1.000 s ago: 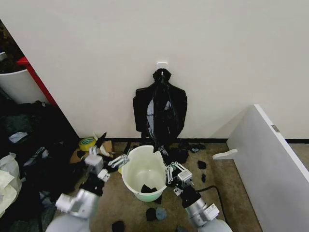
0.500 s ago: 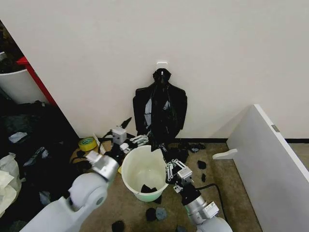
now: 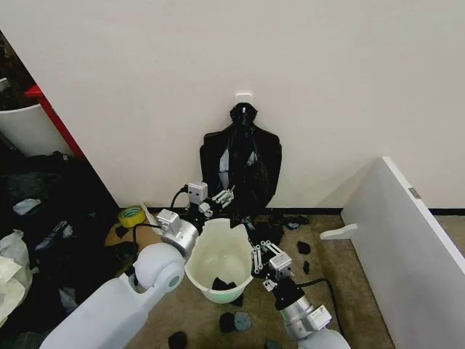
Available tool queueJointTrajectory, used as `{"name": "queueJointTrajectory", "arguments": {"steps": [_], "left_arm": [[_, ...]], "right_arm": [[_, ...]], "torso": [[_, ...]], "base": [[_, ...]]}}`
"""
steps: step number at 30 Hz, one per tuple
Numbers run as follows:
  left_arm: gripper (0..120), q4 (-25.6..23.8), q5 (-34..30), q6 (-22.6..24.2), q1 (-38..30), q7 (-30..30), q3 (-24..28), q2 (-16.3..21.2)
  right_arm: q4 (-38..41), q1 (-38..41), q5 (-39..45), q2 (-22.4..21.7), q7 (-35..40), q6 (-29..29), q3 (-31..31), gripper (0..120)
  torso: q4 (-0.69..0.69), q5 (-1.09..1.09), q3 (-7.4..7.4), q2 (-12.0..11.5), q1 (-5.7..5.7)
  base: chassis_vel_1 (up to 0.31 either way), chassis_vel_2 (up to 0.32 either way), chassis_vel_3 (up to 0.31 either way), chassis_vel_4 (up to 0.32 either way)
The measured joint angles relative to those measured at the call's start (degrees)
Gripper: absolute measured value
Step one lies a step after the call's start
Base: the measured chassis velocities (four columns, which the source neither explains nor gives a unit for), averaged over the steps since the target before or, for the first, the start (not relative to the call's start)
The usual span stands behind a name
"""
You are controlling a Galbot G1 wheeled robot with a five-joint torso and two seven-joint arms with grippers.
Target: Place the garbage bag over the trash bin.
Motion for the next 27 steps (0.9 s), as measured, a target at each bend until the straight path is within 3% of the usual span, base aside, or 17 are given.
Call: {"name": "queueJointTrajectory", "arguments": {"steps": [4,15,22,27], "left_arm": [[35,0.22,-0.94,1.83,-1.72,-1.51,0.07,-0.30],[0,-0.10,-1.80,2.56,-2.02,-2.83,-0.65,-0.58],[0,-1.63,-1.93,2.30,-0.79,-2.96,-2.15,-0.57],[0,-3.01,-1.89,1.92,0.03,-2.90,-3.22,-0.69]], "right_arm": [[0.40,-0.18,0.09,-0.28,0.03,-0.17,0.00,0],[1.46,-0.62,1.77,-0.90,0.76,-0.81,1.12,0],[3.03,-2.68,0.83,-0.87,2.30,-2.77,2.61,1],[7.33,-8.21,-0.17,-2.48,4.14,-5.34,5.75,22]], "torso": [[-0.01,0.00,0.00,0.00,0.00],[-0.01,-0.01,0.00,0.00,0.00],[0.00,0.00,0.00,0.00,0.00],[-0.02,-0.01,-0.01,0.01,0.00]], "base": [[0.000,0.000,0.000,0.000],[0.000,0.000,0.000,0.000],[0.000,0.000,0.000,0.000],[0.000,0.000,0.000,0.000]]}}
